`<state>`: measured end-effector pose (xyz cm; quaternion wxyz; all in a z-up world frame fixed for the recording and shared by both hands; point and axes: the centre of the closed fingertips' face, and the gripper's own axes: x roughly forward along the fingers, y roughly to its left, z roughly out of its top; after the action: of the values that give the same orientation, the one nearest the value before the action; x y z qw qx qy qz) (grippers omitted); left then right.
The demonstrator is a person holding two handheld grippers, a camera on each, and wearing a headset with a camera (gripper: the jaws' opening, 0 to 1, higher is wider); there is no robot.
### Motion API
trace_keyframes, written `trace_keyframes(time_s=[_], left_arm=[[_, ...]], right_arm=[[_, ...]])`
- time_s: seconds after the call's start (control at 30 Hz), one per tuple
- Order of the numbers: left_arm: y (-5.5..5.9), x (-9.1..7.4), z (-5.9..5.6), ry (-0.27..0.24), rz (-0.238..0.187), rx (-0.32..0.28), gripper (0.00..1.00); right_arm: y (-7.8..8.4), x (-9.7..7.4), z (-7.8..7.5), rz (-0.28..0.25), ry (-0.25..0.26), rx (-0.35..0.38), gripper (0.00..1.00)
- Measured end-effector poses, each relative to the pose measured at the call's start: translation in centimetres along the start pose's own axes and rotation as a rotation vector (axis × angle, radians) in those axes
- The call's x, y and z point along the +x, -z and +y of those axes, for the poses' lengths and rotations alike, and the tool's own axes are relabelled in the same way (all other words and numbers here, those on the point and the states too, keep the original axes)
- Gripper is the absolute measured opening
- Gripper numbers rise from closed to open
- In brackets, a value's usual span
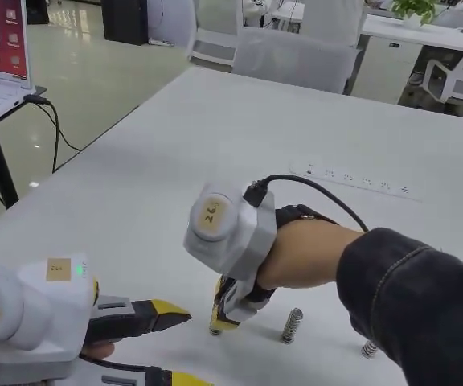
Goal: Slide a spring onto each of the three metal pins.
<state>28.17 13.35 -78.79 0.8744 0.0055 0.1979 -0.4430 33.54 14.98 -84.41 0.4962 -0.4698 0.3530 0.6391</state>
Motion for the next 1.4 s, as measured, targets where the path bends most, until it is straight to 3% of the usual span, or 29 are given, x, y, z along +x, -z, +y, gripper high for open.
trace_keyframes(time_s=[0.83,1.4], left_arm=[[0.2,0.1,-0.1,0.001,0.008,-0.004,0.46],[0.3,0.2,-0.2,0.006,0.018,-0.002,0.47]], right_arm=[[1.0,-0.4,-0.1,-0.020,0.008,0.023,0.20],[3.5,-1.4,-0.2,-0.054,0.035,0.102,0.31]])
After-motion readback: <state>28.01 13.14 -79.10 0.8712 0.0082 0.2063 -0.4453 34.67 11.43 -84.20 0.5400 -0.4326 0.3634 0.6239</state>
